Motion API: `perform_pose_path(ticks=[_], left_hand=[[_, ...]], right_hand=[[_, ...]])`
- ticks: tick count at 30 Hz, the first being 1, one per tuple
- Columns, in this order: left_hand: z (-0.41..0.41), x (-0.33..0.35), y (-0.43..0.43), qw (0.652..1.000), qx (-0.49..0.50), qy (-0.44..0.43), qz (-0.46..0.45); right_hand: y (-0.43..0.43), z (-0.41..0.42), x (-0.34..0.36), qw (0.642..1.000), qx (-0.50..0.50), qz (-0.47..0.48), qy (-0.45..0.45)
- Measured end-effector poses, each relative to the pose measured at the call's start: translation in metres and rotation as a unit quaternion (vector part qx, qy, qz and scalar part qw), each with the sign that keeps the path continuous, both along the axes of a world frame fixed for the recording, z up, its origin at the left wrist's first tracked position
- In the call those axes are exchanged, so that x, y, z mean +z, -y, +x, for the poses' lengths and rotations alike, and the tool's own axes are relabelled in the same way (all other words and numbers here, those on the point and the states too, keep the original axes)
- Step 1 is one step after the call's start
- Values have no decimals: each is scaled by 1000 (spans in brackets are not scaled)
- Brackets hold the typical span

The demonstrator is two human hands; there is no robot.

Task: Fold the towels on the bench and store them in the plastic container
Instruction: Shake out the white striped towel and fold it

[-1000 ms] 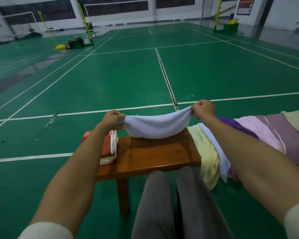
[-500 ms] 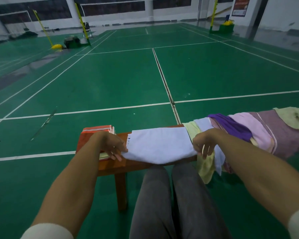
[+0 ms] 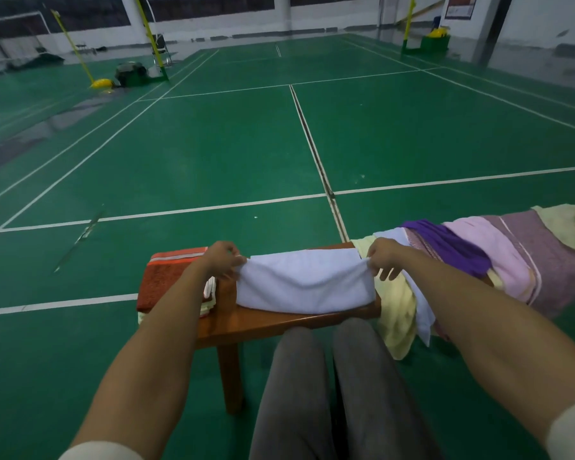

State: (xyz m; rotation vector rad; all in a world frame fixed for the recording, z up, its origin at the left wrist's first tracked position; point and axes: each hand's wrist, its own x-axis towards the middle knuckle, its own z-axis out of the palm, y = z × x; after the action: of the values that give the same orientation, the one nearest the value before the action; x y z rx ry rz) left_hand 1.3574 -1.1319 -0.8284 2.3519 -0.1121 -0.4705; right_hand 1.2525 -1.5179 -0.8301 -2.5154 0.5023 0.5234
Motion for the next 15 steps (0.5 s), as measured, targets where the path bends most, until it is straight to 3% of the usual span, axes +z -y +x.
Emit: perform_pose_path(ticks=[15], left_hand=[[50,-44,11,983,71,145,81]], right_hand=[[10,57,-29,989,-48,-128,54]])
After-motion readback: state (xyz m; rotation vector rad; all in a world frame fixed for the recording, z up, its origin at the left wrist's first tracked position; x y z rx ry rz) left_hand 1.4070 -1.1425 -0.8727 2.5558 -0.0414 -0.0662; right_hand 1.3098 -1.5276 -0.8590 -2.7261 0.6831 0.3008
